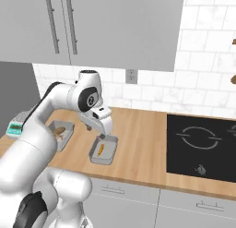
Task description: Take the meat container that has the shrimp and place it on the second highest rack of the freezer. Then take the vegetable container that has the garlic and sweet potato and place it on the highest rack of the freezer.
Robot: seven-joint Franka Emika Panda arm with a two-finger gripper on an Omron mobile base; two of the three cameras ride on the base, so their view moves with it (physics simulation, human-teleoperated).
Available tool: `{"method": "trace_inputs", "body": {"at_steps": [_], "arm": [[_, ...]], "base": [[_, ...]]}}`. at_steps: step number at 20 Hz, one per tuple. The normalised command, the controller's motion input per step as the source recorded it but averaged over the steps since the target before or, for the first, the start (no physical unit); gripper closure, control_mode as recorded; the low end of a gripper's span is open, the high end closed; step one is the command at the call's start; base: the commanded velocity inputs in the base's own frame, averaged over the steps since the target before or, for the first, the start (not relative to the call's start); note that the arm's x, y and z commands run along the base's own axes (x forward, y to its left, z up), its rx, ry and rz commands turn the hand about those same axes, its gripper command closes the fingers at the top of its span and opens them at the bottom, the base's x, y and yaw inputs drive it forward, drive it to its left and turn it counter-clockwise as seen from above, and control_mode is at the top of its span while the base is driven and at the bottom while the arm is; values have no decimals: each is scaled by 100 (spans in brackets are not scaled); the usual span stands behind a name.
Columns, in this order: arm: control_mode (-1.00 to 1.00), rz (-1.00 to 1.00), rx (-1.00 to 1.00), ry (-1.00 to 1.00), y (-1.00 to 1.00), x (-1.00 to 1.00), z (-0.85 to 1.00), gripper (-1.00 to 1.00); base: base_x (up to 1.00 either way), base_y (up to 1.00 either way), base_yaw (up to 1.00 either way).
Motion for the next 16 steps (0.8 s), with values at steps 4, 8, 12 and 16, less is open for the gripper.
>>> {"method": "trace_inputs", "body": {"at_steps": [4, 8, 12, 16], "arm": [[-100, -27, 6, 0, -14, 0, -68, -100], [-100, -20, 3, -2, 0, 0, -63, -100], [-100, -7, 0, -1, 0, 11, -47, -100], [-100, 0, 0, 0, -7, 15, -42, -100]], "base": [[0, 0, 0], [0, 0, 0], [0, 0, 0], [0, 0, 0]]}}
